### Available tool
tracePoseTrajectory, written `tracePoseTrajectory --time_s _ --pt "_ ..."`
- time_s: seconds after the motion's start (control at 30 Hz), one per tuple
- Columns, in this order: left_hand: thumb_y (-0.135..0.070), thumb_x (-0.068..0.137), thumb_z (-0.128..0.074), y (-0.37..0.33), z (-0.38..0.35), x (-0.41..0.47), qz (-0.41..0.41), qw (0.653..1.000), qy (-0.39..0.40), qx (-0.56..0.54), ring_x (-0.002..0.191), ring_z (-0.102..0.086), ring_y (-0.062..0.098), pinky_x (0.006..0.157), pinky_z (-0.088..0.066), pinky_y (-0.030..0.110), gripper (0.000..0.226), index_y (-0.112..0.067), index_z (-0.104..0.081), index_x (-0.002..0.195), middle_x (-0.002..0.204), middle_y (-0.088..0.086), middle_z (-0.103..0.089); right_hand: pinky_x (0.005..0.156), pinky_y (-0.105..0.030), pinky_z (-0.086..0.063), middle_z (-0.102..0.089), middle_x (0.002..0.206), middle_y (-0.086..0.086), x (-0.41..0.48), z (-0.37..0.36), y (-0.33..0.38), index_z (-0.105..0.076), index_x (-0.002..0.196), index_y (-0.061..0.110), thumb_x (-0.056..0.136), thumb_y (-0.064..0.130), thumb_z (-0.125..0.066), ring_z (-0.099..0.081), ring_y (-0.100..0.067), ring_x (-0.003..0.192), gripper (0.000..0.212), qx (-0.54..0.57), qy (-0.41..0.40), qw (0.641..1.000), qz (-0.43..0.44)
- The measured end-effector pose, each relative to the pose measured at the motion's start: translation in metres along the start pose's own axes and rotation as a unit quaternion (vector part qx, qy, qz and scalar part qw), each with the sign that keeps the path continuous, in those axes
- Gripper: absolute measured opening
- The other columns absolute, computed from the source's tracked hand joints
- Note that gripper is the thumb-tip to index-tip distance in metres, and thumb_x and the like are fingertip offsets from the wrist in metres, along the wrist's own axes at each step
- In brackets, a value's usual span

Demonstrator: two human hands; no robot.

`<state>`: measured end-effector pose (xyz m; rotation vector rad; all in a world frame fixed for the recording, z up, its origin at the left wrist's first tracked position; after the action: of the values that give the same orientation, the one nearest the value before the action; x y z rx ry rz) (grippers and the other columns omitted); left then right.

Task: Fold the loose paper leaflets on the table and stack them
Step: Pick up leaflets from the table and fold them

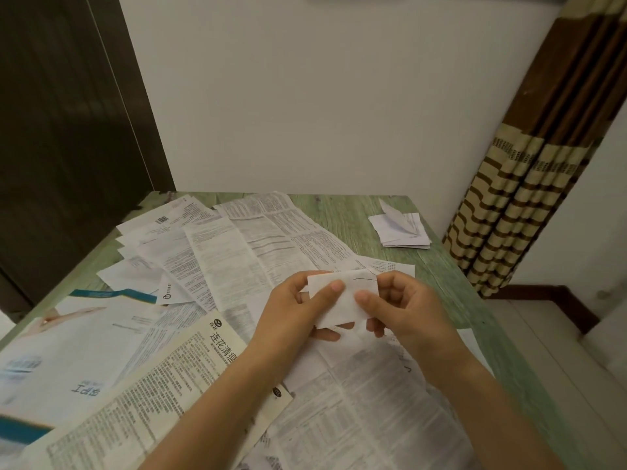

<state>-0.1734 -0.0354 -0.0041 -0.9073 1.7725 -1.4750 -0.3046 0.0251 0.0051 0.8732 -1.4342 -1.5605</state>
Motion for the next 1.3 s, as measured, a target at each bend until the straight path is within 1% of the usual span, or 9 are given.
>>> tracePoseTrajectory --time_s 0.13,0.27,0.4,0.53,0.73,0.9,1.07,1.17,1.3 --pt "-0.017 0.09 -0.06 -0.003 -0.001 -0.001 -0.051 0.997 -0.008 0.052 0.062 -0.069 0.017 0.05 -0.053 0.022 0.016 -0.003 -0.065 0.094 0.069 0.007 -0.071 0.055 -0.017 -0.05 -0.069 0.072 -0.002 -0.002 -0.004 0.003 -0.065 0.09 0.006 0.082 0.005 -0.068 -0.065 -0.01 0.062 0.008 0.034 0.019 0.999 0.003" --pt "-0.028 0.086 -0.063 -0.002 -0.009 -0.003 -0.085 0.987 0.002 0.137 0.061 -0.068 0.019 0.051 -0.052 0.025 0.023 -0.005 -0.066 0.084 0.07 0.008 -0.067 0.058 -0.019 -0.051 -0.068 0.073 0.002 -0.003 -0.003 0.002 -0.068 0.08 0.013 0.082 0.012 -0.069 -0.064 -0.008 0.068 0.003 0.028 -0.014 0.999 0.016" --pt "-0.036 0.079 -0.061 -0.006 -0.008 -0.003 -0.095 0.987 0.01 0.129 0.057 -0.064 0.014 0.048 -0.05 0.022 0.037 0.0 -0.068 0.08 0.067 0.011 -0.064 0.057 -0.016 -0.048 -0.063 0.063 0.009 -0.003 -0.004 0.003 -0.067 0.072 0.014 0.081 0.013 -0.071 -0.059 -0.004 0.063 0.01 -0.011 -0.015 0.999 0.031" --pt "-0.028 0.085 -0.056 -0.015 -0.008 -0.006 -0.127 0.985 -0.002 0.115 0.051 -0.062 0.012 0.046 -0.046 0.019 0.025 -0.009 -0.071 0.078 0.059 0.006 -0.065 0.057 -0.017 -0.049 -0.065 0.062 0.007 -0.003 -0.002 0.007 -0.066 0.072 0.01 0.077 0.014 -0.073 -0.06 -0.005 0.062 0.009 0.005 -0.012 1.0 0.021" --pt "-0.021 0.092 -0.054 -0.02 -0.006 -0.006 -0.125 0.985 -0.008 0.116 0.049 -0.064 0.022 0.04 -0.046 0.023 0.022 -0.01 -0.07 0.082 0.058 0.01 -0.067 0.039 -0.014 -0.037 -0.049 0.046 0.001 -0.002 0.01 0.009 -0.052 0.061 0.001 0.075 0.013 -0.073 -0.043 -0.004 0.038 0.028 0.075 -0.052 0.996 0.0" --pt "-0.022 0.088 -0.061 -0.019 0.0 -0.005 -0.117 0.986 -0.033 0.113 0.038 -0.056 0.016 0.037 -0.04 0.02 0.025 -0.005 -0.069 0.071 0.047 0.007 -0.06 0.039 -0.017 -0.036 -0.048 0.048 -0.002 0.0 0.008 0.004 -0.056 0.066 -0.001 0.07 0.021 -0.071 -0.041 -0.008 0.04 0.026 0.093 -0.039 0.995 0.003" --pt "-0.024 0.087 -0.063 -0.015 0.011 0.002 -0.112 0.986 -0.058 0.107 0.045 -0.06 0.019 0.041 -0.043 0.021 0.025 -0.006 -0.071 0.072 0.053 0.012 -0.063 0.042 -0.02 -0.043 -0.058 0.057 -0.001 0.001 0.0 0.0 -0.062 0.085 0.003 0.08 -0.002 -0.068 -0.052 -0.009 0.046 0.009 0.046 0.016 0.999 -0.013" --pt "-0.021 0.089 -0.061 -0.012 0.009 0.004 -0.096 0.988 -0.054 0.108 0.047 -0.063 0.017 0.043 -0.046 0.022 0.024 -0.001 -0.07 0.078 0.057 0.015 -0.065 0.042 -0.02 -0.043 -0.052 0.057 -0.001 0.003 0.009 -0.002 -0.065 0.09 0.01 0.082 -0.005 -0.065 -0.05 -0.007 0.045 0.016 0.021 -0.03 0.999 -0.017" --pt "-0.011 0.092 -0.057 -0.012 0.017 0.008 -0.069 0.993 -0.082 0.041 0.049 -0.063 0.015 0.044 -0.047 0.02 0.014 -0.007 -0.068 0.083 0.06 0.006 -0.069 0.041 -0.017 -0.044 -0.053 0.056 -0.003 0.007 0.047 -0.008 -0.064 0.089 0.009 0.086 0.0 -0.062 -0.05 -0.006 0.041 0.01 0.061 -0.172 0.982 -0.038"
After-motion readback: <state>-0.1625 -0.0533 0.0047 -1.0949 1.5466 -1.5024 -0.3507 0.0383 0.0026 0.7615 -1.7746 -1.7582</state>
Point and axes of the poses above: each hand's wrist, its own x-axis towards the middle knuckle, its own z-axis out of the back of the hand, y = z × x, the point moved 7 cm from there along x, towards the middle knuckle
